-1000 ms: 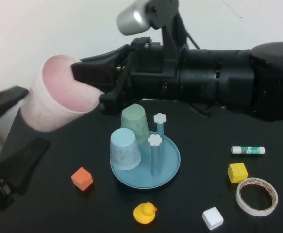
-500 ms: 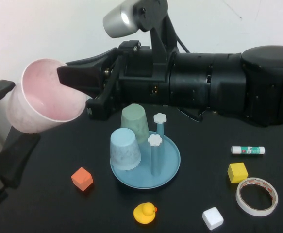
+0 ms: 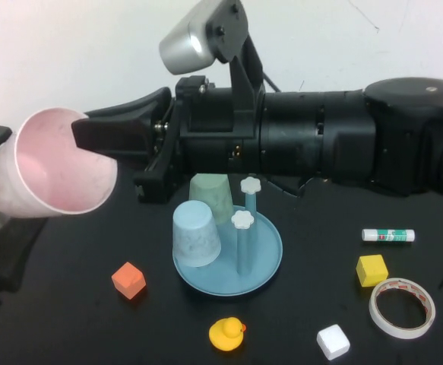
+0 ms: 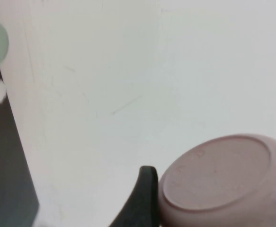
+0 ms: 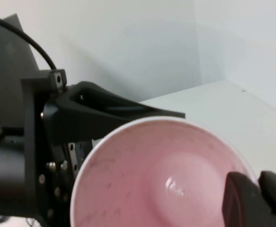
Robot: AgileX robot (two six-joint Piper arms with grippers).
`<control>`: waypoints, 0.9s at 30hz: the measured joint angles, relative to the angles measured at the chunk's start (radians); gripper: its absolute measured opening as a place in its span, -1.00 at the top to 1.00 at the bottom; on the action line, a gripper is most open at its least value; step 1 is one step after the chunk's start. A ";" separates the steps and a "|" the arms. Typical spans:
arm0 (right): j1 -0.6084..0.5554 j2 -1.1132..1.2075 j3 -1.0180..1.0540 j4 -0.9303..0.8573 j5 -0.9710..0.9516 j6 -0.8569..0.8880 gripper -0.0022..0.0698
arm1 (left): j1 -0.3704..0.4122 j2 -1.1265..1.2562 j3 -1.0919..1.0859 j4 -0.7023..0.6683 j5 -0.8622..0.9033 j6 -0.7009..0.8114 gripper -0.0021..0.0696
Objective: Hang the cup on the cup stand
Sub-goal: Adjust the cup with two arms
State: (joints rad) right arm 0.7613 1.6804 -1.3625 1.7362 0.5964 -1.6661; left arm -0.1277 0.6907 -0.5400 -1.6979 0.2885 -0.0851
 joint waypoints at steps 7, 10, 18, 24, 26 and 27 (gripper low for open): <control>-0.006 0.061 -0.003 0.032 0.076 -0.013 0.85 | 0.000 0.000 0.000 0.002 -0.048 0.190 -0.91; -0.011 0.091 -0.008 0.042 0.107 -0.021 0.85 | 0.001 0.000 0.000 0.006 -0.091 0.246 -0.79; -0.013 0.117 -0.008 0.045 0.133 -0.028 0.84 | 0.002 0.002 0.002 0.006 -0.131 0.306 -0.71; -0.007 0.121 -0.006 0.017 0.187 -0.029 0.60 | 0.004 0.002 0.002 -0.007 -0.147 0.394 -0.63; 0.003 0.123 0.000 -0.010 0.215 -0.029 0.41 | 0.004 0.002 0.000 -0.011 -0.147 0.431 -0.59; 0.010 0.128 0.002 -0.026 0.225 -0.029 0.31 | 0.004 0.002 0.000 -0.013 -0.140 0.451 -0.56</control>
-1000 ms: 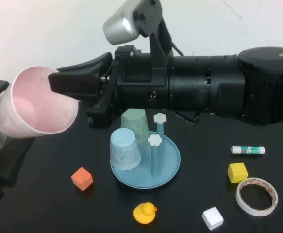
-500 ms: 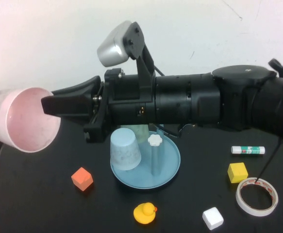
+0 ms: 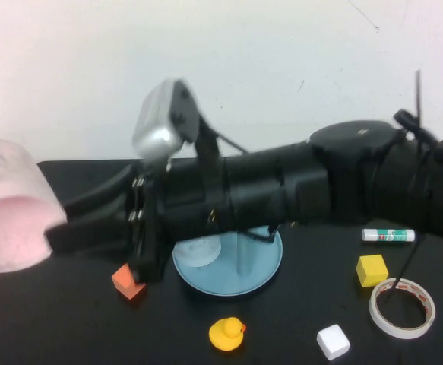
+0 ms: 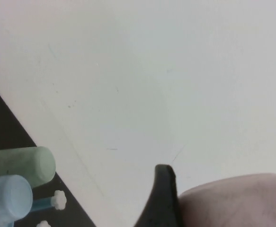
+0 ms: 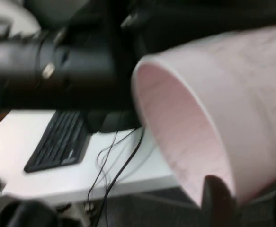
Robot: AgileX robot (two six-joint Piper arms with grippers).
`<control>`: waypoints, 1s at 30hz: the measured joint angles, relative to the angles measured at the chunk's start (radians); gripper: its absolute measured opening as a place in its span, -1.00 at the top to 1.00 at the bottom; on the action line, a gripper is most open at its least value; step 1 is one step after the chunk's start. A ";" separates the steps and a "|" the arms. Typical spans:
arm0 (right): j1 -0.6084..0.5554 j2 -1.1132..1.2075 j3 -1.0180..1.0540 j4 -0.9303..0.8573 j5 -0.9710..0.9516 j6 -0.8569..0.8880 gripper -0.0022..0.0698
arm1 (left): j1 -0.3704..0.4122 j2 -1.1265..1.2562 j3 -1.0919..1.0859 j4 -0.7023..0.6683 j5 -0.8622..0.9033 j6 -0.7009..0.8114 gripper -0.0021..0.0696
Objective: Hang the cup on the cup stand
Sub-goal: Adjust the cup with two arms
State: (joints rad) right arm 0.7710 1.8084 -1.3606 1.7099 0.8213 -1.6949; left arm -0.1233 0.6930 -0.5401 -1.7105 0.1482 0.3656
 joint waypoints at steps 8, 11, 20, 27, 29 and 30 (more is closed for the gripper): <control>0.010 0.011 0.001 -0.027 0.003 0.000 0.03 | -0.002 0.000 -0.002 -0.003 0.057 0.077 -0.51; 0.010 0.011 0.001 -0.027 -0.002 0.000 0.02 | -0.002 0.000 -0.002 -0.004 0.057 0.079 -0.51; 0.012 -0.004 0.001 -0.029 -0.094 0.011 0.13 | -0.002 0.000 -0.002 -0.008 0.057 0.095 -0.50; 0.006 -0.017 0.001 -0.004 -0.209 0.034 0.71 | -0.002 0.000 -0.002 -0.021 0.079 0.128 -0.49; 0.006 -0.017 0.001 0.001 -0.211 0.036 0.71 | -0.002 0.000 -0.002 -0.021 0.081 0.130 -0.49; 0.006 -0.017 0.001 0.003 -0.211 0.036 0.71 | -0.002 0.000 -0.002 -0.021 0.081 0.130 -0.49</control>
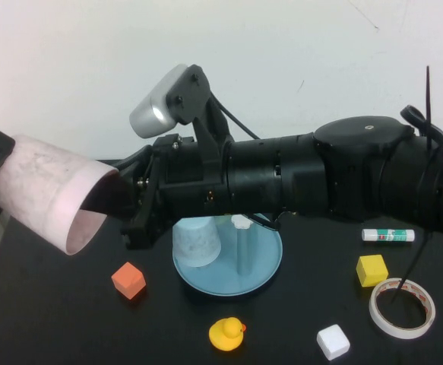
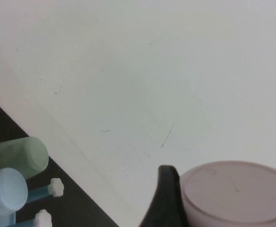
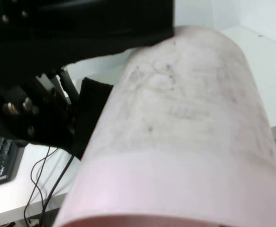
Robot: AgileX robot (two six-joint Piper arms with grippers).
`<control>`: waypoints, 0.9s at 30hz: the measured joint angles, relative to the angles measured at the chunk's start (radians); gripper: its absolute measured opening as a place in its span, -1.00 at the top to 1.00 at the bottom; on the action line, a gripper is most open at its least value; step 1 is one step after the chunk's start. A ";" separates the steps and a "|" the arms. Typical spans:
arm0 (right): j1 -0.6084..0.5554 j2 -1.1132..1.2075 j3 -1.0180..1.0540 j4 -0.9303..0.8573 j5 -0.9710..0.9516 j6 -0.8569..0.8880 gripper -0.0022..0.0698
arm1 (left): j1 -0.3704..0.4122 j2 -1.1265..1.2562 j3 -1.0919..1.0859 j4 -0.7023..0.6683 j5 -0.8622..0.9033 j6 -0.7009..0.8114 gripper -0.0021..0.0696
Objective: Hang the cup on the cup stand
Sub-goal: Adjust the cup with two arms
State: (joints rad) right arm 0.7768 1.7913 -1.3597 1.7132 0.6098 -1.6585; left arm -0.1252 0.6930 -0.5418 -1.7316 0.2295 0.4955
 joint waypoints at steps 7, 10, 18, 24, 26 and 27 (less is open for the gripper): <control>0.000 0.000 0.000 0.000 -0.004 0.000 0.71 | 0.000 0.000 0.000 0.000 0.004 0.009 -0.49; 0.000 0.000 0.000 0.000 -0.004 -0.020 0.72 | 0.000 0.000 0.000 0.004 0.010 -0.018 -0.56; 0.002 -0.001 -0.037 -0.004 0.048 -0.048 0.84 | 0.000 0.000 0.000 0.022 0.116 -0.173 -0.97; 0.002 -0.001 -0.041 -0.005 0.057 -0.048 0.85 | 0.000 0.000 0.000 0.024 0.117 -0.173 -0.65; 0.002 -0.001 -0.041 -0.005 0.059 -0.048 0.79 | 0.000 0.000 0.000 0.024 0.117 -0.169 -0.65; 0.002 -0.001 -0.041 -0.014 0.059 -0.050 0.73 | 0.000 0.000 0.000 0.024 0.117 -0.160 -0.65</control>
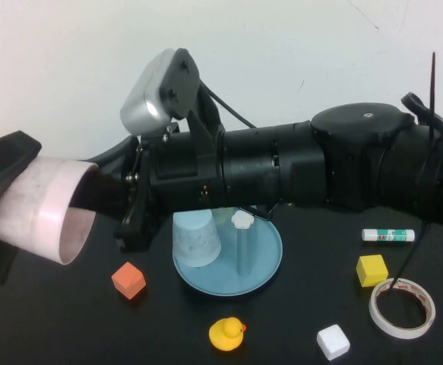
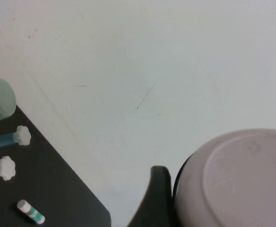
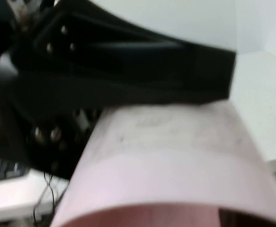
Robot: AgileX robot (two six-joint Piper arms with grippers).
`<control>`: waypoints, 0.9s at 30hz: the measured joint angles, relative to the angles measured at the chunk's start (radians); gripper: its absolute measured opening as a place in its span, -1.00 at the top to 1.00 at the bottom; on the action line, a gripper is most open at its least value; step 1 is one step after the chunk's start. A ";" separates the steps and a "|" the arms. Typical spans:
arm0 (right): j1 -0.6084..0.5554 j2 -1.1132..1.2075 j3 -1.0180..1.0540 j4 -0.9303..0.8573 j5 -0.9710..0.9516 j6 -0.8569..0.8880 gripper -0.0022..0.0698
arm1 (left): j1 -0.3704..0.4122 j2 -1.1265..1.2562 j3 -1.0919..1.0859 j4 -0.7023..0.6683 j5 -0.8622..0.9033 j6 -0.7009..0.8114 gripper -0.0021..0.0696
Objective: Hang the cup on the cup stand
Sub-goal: Adjust the cup with two arms, then place the cup on the cup holder
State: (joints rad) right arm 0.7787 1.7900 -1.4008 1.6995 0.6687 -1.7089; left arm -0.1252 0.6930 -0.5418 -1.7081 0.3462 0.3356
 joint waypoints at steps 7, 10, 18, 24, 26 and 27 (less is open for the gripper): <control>0.001 -0.013 0.000 -0.192 -0.034 0.001 0.06 | 0.000 0.000 0.000 0.000 -0.011 0.224 -0.65; -0.003 -0.051 0.000 -0.349 -0.069 0.056 -0.01 | 0.000 0.000 0.000 0.000 -0.028 0.345 -0.65; -0.059 -0.209 0.000 -0.847 0.031 0.364 0.01 | 0.000 0.032 -0.092 0.000 -0.031 1.135 -0.65; -0.073 -0.309 0.000 -1.343 0.329 0.798 0.68 | -0.011 0.162 -0.190 0.000 0.025 1.490 -0.65; -0.073 -0.326 0.006 -1.484 0.400 0.919 0.82 | -0.011 0.242 -0.227 0.002 0.080 1.512 -0.65; -0.073 -0.334 0.019 -1.541 0.413 0.957 0.86 | -0.011 0.279 -0.242 0.002 0.118 1.519 -0.65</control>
State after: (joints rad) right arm 0.7060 1.4558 -1.3815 0.1587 1.0812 -0.7518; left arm -0.1358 0.9716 -0.7841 -1.7062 0.4640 1.8550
